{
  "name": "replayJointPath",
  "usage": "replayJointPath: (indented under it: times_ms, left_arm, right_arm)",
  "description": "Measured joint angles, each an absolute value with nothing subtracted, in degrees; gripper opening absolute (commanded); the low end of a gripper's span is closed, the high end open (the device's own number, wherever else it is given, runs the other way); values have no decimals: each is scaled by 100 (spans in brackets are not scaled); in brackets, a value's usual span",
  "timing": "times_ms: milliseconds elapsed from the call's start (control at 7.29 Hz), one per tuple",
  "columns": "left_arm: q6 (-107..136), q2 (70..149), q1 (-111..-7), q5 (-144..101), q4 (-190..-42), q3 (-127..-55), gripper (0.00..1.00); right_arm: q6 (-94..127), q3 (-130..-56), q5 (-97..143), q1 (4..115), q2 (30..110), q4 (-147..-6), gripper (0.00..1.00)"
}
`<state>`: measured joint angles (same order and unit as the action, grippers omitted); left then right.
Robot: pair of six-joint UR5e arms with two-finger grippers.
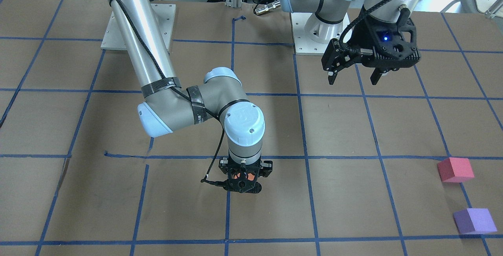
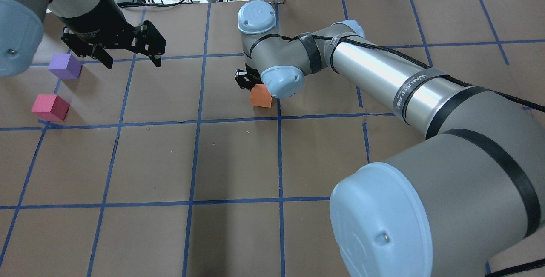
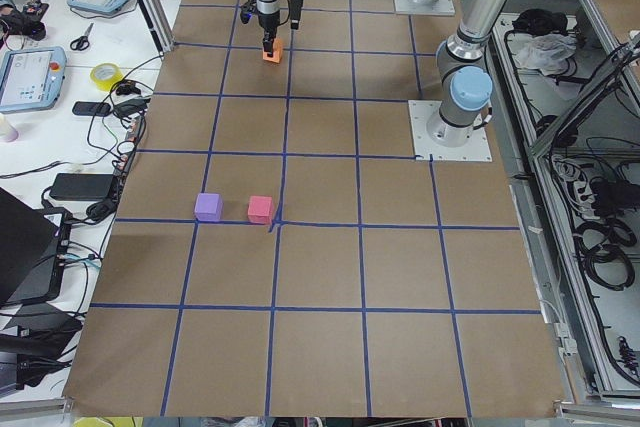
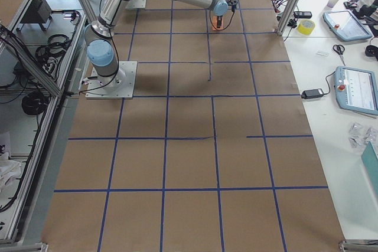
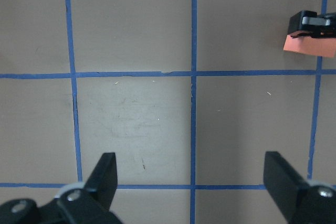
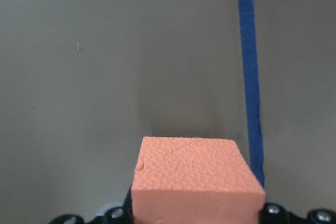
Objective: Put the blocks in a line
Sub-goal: 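Set the orange cube down and open the right gripper, then move the left gripper over the orange cube while the right gripper withdraws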
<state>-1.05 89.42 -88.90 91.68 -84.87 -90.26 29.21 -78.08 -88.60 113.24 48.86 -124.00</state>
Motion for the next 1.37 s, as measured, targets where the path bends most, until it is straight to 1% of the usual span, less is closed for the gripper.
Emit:
replayJointPath:
  times_ms: [274, 549, 823, 960, 1371]
  left_arm:
    - [-105, 8945, -8894, 9177, -8482, -9034, 100]
    - [-98, 8940, -8891, 9173, -8488, -9024, 100]
    - [-77, 9129, -8882, 9072, -8480, -9101, 100]
    - [-71, 9319, -8882, 8826, -8374, -9254, 100]
    - [-233, 10178, -8878, 8614, -6834, -9884, 100]
  right_arm:
    - [2959, -7812, -8899, 11335, 4882, -12691, 100]
    - [2973, -7805, -8901, 11311, 5089, -12544, 100]
    - [2931, -7826, -8853, 11089, 5732, -11800, 100]
    - [2839, -7870, -8752, 10881, 6088, -11366, 100]
    - [1793, -7992, -8563, 10235, 7006, -10753, 100]
